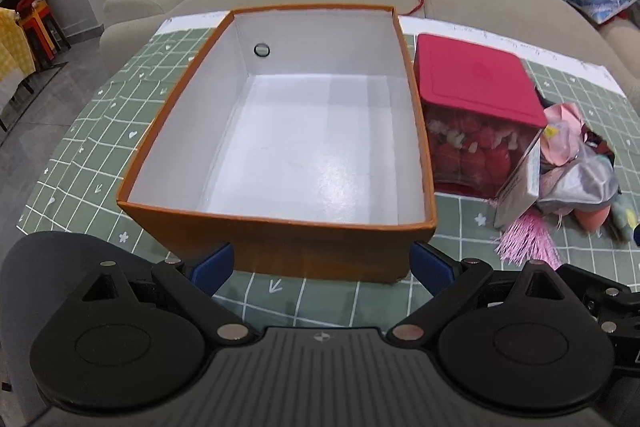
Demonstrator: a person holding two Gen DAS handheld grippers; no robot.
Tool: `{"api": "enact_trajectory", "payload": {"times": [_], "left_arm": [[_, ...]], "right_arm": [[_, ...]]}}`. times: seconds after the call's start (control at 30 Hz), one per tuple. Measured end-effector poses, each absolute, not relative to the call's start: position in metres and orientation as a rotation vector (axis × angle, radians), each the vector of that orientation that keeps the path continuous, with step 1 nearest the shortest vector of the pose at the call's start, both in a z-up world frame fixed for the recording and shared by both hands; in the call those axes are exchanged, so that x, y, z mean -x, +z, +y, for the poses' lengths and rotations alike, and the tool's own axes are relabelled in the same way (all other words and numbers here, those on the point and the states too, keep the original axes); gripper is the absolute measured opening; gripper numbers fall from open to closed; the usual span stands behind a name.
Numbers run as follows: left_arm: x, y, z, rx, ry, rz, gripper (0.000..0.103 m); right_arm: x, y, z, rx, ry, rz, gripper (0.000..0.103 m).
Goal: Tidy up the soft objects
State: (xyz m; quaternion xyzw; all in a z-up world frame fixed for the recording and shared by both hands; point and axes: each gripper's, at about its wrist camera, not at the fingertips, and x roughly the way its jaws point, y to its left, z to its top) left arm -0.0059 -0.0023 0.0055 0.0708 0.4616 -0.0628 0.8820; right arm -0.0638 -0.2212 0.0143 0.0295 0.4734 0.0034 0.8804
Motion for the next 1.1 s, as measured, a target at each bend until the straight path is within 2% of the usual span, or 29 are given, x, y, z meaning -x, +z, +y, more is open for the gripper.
{"api": "enact_trajectory", "payload": {"times": [0.17,0.3,0.47,0.57,0.67,0.87,1.1], "left_arm": [[0.012,0.014,-0.013,-0.157,-0.178,0.905,0.103],[0.010,0.014,-0.026,-0.170,-0.224,0.926,0.103],[0.005,0.010,-0.042,-0.170,-0.314,0.962,0.103],[0.009,0.009,-0.056,-0.211,-0.308,0.900,0.101],[0.007,0.006,-0.065,-0.199,-0.351,0.920,0.101],[0.000,0.002,-0.084,-0.158,-0.416,0.923,0.103],[0.010,-0.002,-0.106,-0.343,-0.386,0.914,0.103]], "right_arm": [[0.063,0.010,-0.236,-0.076,0.011,0.986,0.100],[0.066,0.007,-0.253,-0.127,0.017,0.961,0.100],[0.067,0.002,-0.270,-0.074,-0.024,0.950,0.100],[0.065,-0.007,-0.283,-0.020,-0.006,0.968,0.100],[0.063,-0.014,-0.300,0.024,-0.035,0.969,0.100],[0.057,-0.032,-0.352,-0.019,-0.091,0.930,0.100],[0.049,-0.060,-0.371,-0.014,-0.085,0.930,0.100]]}}
